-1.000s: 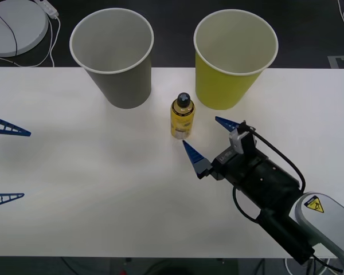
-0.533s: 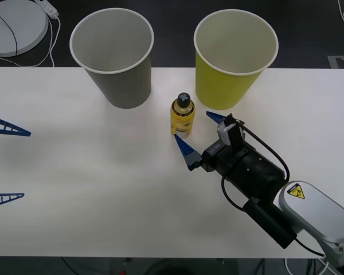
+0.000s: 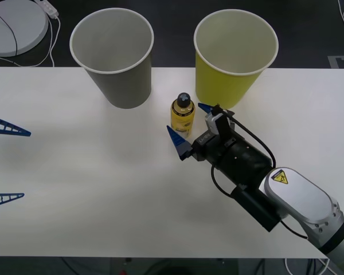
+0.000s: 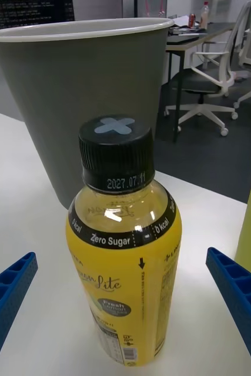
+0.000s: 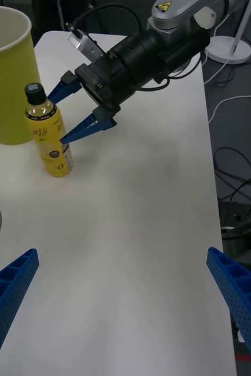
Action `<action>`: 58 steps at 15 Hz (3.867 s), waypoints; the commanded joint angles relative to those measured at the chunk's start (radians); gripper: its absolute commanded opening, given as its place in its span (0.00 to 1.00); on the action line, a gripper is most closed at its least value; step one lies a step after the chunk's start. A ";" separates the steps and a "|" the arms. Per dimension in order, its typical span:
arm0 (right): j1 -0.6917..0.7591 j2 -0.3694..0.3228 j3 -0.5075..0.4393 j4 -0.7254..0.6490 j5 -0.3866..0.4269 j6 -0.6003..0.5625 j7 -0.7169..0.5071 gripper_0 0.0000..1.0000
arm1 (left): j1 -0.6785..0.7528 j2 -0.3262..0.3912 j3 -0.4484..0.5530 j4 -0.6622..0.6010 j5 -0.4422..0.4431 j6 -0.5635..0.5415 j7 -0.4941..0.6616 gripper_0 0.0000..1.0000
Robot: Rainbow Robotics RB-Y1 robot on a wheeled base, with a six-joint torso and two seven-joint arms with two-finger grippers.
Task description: Put the can into the green bin and the plastic bottle into the gray bin
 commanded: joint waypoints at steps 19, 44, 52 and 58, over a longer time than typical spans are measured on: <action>-0.098 0.055 0.018 0.104 0.040 0.007 -0.027 0.00 | 0.000 0.000 0.000 0.000 0.000 0.000 0.000 1.00; 0.027 -0.146 -0.110 -0.185 -0.017 -0.284 -0.248 0.00 | 0.000 0.000 0.000 0.000 0.000 0.000 0.000 1.00; 0.027 -0.322 -0.196 -0.297 0.088 -0.375 -0.396 0.00 | 0.000 0.000 0.000 0.000 0.000 0.000 0.000 1.00; 0.039 -0.459 -0.205 -0.386 0.123 -0.376 -0.561 0.00 | 0.000 0.000 0.000 0.000 0.000 0.000 0.000 1.00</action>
